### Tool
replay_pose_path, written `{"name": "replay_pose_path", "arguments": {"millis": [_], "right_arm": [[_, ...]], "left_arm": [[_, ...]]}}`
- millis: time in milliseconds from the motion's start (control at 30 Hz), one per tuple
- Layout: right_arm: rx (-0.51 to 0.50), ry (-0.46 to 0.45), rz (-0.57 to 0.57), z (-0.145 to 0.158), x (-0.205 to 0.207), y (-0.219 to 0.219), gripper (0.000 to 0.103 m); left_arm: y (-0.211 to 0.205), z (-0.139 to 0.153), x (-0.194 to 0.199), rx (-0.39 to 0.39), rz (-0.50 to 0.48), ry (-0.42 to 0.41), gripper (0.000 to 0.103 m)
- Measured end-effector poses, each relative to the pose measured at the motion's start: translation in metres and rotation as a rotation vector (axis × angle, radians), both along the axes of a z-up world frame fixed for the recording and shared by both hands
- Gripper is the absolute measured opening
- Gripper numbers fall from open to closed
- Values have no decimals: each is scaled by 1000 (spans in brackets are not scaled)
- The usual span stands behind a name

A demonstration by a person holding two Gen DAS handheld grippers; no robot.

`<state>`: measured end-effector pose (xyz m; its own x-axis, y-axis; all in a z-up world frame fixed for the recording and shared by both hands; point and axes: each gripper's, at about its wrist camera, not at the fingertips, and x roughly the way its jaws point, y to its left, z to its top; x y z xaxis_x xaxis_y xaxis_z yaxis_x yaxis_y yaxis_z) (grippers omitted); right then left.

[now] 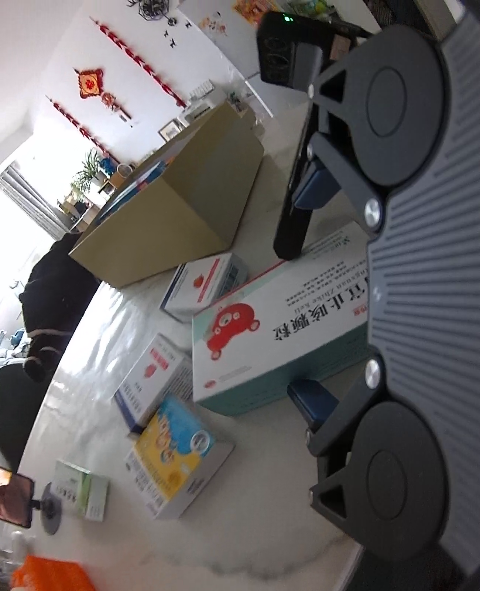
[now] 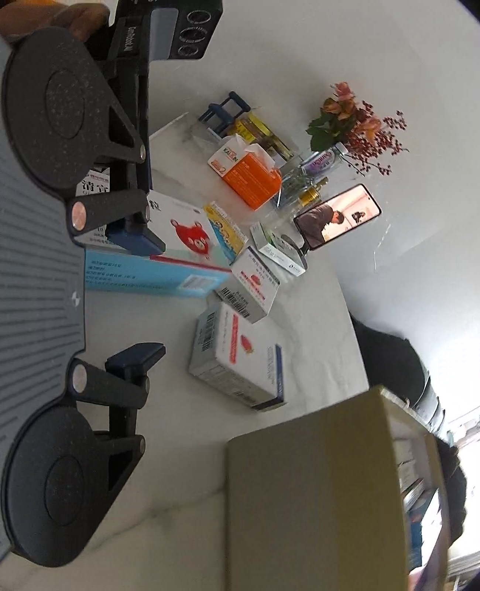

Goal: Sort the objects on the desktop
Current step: 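Lower the right tool and close it on the bear-print box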

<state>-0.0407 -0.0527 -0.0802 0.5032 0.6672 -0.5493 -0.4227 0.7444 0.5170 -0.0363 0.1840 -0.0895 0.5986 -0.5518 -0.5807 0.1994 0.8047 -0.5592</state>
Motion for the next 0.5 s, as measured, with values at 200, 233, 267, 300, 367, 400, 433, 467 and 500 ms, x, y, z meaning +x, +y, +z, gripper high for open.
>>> {"name": "replay_pose_path", "arguments": {"millis": [200, 233, 267, 300, 367, 400, 433, 467, 500], "right_arm": [[73, 65, -43, -6, 5, -15, 57], [79, 71, -46, -7, 5, -17, 57], [84, 75, -48, -8, 6, -19, 57], [88, 80, -50, -8, 6, -21, 57], [91, 86, -55, -9, 7, -23, 57], [94, 89, -60, -9, 8, -25, 57], [100, 96, -66, -10, 9, -27, 57], [106, 103, -73, -10, 10, -29, 57], [110, 107, -79, -11, 10, -31, 57]], "left_arm": [[-9, -2, 7, 19, -8, 1, 75], [-10, -3, 8, 10, -9, 8, 74], [-11, -4, 8, 5, -9, 13, 73], [-13, -5, 9, 6, -11, 13, 73], [-16, -5, 8, 8, -16, 8, 73], [-18, -5, 9, 6, -19, 9, 73], [-20, -5, 10, 1, -24, 12, 74], [-22, -5, 10, 0, -30, 13, 74], [-25, -6, 11, 4, -36, 12, 74]]}}
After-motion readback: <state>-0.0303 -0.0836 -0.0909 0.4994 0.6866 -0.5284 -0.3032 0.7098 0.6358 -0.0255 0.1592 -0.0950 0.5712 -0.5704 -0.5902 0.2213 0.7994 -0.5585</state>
